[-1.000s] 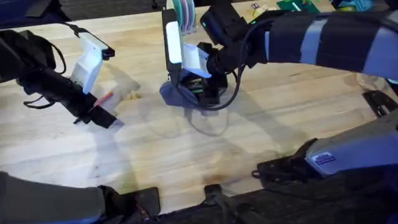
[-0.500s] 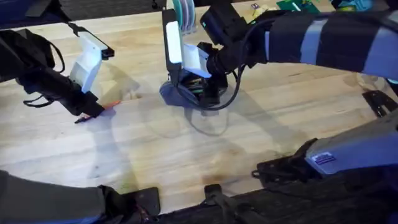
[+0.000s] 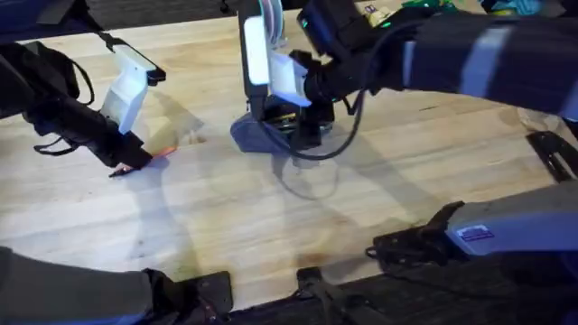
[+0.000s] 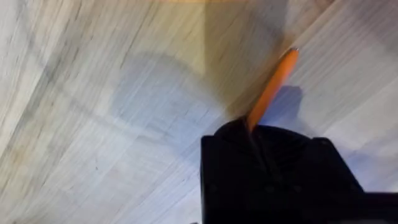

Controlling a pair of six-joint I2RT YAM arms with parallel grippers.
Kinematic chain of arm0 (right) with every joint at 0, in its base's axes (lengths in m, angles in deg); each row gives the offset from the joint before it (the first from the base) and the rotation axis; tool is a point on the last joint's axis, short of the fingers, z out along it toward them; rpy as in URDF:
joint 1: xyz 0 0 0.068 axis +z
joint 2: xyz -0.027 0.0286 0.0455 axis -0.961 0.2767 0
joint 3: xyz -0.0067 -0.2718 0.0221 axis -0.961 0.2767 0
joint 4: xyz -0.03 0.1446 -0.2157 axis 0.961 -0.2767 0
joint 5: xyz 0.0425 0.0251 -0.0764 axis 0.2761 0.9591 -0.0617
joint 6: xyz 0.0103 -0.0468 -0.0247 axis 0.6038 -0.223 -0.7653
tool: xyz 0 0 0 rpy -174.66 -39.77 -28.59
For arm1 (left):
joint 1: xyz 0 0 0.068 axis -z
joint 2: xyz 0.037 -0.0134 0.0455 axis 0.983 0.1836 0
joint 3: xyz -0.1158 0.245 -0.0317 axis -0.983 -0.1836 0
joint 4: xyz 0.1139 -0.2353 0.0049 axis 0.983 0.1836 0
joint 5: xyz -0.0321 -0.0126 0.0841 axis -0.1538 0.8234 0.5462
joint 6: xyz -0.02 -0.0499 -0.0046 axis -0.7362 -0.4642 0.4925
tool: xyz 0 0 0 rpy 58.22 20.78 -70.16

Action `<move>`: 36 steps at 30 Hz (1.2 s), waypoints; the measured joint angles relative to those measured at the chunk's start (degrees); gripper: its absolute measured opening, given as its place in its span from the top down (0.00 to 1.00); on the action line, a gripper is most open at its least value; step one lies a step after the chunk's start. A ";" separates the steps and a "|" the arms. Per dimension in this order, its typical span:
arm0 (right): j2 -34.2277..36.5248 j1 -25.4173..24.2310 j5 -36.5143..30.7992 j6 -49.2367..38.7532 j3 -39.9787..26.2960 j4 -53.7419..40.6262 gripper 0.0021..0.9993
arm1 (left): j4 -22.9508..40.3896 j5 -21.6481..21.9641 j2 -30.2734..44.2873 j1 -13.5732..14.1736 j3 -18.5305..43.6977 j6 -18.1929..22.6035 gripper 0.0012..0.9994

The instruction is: Unzip the bag, pick up the pens from the table one at a time and place them inside, then zip the bag closed.

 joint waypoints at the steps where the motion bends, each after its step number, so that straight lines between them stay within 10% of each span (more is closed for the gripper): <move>1: -1.31 0.00 0.00 -0.02 0.00 0.02 0.00 | 0.24 -0.73 0.00 0.00 0.15 -0.02 0.96; 18: -20.61 0.00 0.02 2.88 0.00 -4.02 0.00 | 5.12 -16.53 -6.35 1.88 12.11 -7.36 0.96; 36: -36.82 0.00 0.04 5.86 0.00 -21.23 0.00 | -4.46 -39.69 -8.59 24.75 18.40 -12.94 0.96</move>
